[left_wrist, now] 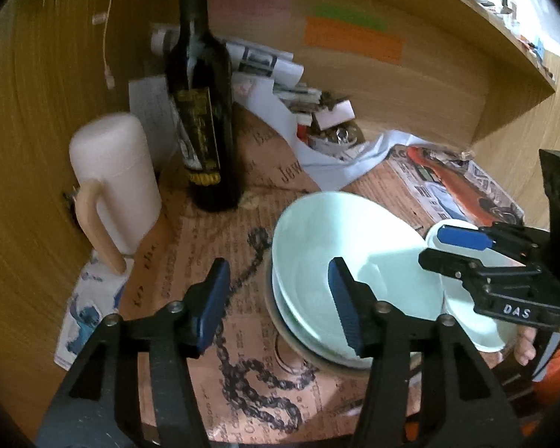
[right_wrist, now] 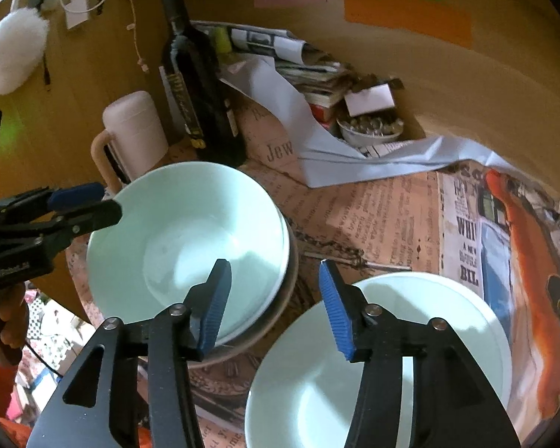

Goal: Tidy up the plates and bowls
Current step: 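Close both grippers on the rim of the nested bowl stack and lift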

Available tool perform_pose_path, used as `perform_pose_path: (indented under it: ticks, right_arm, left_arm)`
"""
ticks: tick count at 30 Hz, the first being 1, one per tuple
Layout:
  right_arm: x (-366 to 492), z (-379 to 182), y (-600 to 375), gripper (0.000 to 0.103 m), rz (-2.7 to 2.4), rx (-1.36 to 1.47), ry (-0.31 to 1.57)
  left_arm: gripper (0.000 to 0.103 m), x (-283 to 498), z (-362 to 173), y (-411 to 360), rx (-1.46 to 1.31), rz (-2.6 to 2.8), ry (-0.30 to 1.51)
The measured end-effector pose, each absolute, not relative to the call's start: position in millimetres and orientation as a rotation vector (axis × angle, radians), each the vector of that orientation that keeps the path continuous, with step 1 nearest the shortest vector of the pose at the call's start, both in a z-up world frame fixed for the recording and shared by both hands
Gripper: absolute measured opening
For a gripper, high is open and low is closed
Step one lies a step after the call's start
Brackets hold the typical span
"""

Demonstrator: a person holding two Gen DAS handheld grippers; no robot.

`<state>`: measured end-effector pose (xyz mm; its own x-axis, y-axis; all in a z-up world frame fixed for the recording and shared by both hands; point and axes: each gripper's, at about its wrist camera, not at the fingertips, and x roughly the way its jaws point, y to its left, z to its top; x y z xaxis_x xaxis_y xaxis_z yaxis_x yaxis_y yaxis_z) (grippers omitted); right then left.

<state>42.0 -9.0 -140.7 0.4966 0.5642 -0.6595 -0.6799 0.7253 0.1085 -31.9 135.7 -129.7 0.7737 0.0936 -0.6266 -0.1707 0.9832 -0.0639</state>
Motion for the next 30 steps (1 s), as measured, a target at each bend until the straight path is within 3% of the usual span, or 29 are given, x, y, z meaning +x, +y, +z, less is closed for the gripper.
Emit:
perform_pose_path:
  ticks: [25, 30]
  right_arm:
    - [50, -163, 5, 0.046, 0.831, -0.168, 0.852]
    - [52, -165, 5, 0.039, 0.812, -0.167, 0.853]
  left_arm:
    - [0.057, -9, -171, 135, -0.284, -0.022, 0.88]
    - [0.057, -11, -172, 136, -0.281, -0.019, 0.867]
